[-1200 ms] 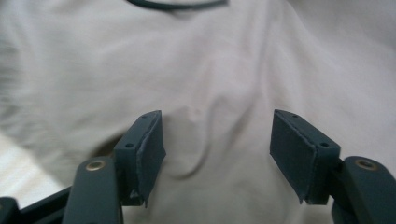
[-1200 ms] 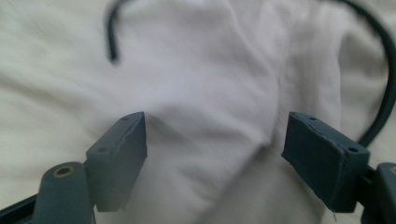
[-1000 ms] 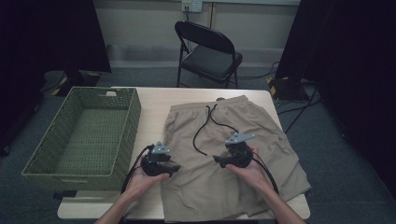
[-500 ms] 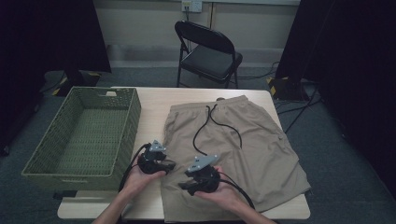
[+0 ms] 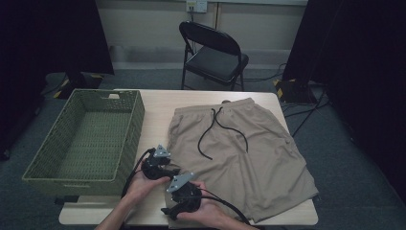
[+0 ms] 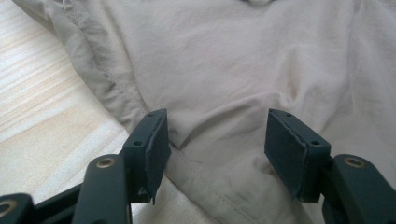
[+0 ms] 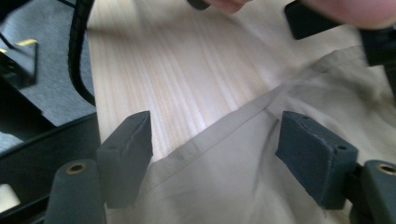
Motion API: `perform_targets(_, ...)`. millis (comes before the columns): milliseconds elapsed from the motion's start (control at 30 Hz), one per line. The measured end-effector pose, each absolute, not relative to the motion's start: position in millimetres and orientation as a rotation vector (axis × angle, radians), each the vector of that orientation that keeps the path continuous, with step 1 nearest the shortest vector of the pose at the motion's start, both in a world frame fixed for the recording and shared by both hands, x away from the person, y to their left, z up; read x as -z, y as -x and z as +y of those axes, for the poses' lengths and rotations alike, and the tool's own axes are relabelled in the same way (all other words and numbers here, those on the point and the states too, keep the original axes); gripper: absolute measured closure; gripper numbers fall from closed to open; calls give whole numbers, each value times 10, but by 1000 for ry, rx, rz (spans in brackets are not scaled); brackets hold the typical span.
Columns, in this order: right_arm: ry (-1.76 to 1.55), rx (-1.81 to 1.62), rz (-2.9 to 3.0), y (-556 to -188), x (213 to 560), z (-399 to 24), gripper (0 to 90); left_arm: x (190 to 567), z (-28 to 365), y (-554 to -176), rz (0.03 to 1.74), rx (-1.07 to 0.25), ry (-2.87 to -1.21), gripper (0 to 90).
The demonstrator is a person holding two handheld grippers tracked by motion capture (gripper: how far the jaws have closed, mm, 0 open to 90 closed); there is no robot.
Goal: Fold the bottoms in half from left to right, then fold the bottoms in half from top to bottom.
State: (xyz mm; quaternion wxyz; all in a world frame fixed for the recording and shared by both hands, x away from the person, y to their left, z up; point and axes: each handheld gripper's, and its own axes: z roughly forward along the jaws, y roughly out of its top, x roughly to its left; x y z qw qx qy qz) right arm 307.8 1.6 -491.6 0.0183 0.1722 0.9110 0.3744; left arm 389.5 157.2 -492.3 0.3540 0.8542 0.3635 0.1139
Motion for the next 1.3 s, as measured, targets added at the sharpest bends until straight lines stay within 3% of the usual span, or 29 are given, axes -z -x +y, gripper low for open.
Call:
perform_targets(167,-522,-1160,2775,-3021,4990,54,254,4923,1567,-3888,938,-312,-2214,397)
perform_targets(233,-486,-1142,2744,-2998,4998,51,298,4927,1561,-3883,934,-307,-2214,390)
perform_targets(433,-532,-1144,2722,-3063,4977,-9,538,4929,1561,-3877,935,-294,-2207,389)
perform_targets(800,-592,-1131,2738,-3155,4946,-79,850,4910,1565,-3872,925,-248,-2212,358)
perform_targets(1300,-659,-1228,2694,-3201,4725,-419,862,4923,1562,-3868,925,-229,-2189,344)
